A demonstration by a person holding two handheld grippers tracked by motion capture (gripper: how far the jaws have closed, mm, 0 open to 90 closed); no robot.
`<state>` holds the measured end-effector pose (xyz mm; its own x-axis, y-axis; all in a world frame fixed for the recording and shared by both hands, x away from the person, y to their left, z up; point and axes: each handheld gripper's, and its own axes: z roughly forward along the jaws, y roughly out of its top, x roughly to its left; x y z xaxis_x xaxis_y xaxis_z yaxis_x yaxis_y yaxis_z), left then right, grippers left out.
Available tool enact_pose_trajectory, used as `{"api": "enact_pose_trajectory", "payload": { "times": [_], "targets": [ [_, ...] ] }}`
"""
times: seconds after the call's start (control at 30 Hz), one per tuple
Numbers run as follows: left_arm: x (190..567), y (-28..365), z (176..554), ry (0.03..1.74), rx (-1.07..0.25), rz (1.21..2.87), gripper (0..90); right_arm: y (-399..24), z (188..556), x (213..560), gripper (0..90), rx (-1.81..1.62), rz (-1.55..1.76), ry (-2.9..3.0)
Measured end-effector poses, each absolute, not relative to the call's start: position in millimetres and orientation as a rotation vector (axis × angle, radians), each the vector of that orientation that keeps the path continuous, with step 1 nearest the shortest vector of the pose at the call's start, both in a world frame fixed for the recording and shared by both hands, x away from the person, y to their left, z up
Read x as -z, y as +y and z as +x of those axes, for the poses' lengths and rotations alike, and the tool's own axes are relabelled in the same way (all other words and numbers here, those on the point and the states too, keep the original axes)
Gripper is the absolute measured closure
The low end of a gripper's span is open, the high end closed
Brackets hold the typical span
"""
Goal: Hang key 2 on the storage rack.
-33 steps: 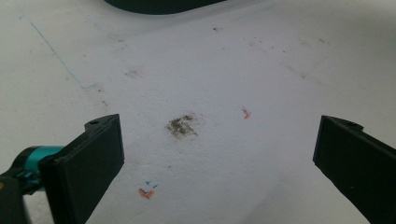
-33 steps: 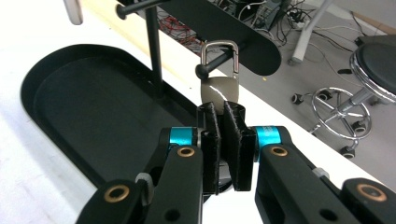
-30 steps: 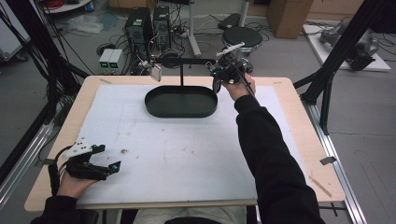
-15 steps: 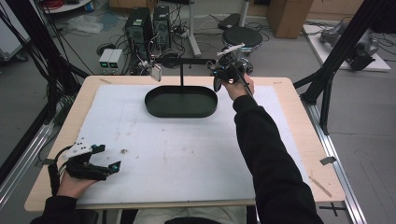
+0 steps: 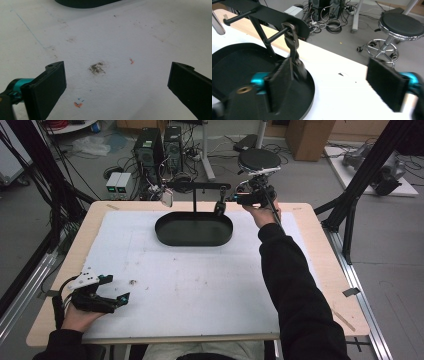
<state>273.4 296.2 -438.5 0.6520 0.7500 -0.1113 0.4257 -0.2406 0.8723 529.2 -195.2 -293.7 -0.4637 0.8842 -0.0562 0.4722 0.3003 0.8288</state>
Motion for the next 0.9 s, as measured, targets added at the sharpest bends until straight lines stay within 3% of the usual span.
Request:
{"api": "enact_pose_trajectory", "payload": {
  "times": [0.07,0.13,0.17,0.6,0.9],
  "targets": [
    [439,296,273,0.931,-0.407,1.872,2.4,-195,527,292,11.4,-1.060,1.187,2.070],
    [438,296,273,0.930,-0.407,1.872,2.4,-195,527,292,9.2,-1.064,1.174,2.085],
    [438,296,273,0.929,-0.409,1.872,2.4,-193,525,292,0.7,-1.058,1.152,2.108],
    [438,296,271,0.928,-0.409,1.865,2.4,-185,509,287,0.7,-0.993,1.122,2.194],
    [437,296,271,0.921,-0.408,1.869,2.3,-208,481,290,0.8,-1.014,1.126,2.167]
  ]
}}
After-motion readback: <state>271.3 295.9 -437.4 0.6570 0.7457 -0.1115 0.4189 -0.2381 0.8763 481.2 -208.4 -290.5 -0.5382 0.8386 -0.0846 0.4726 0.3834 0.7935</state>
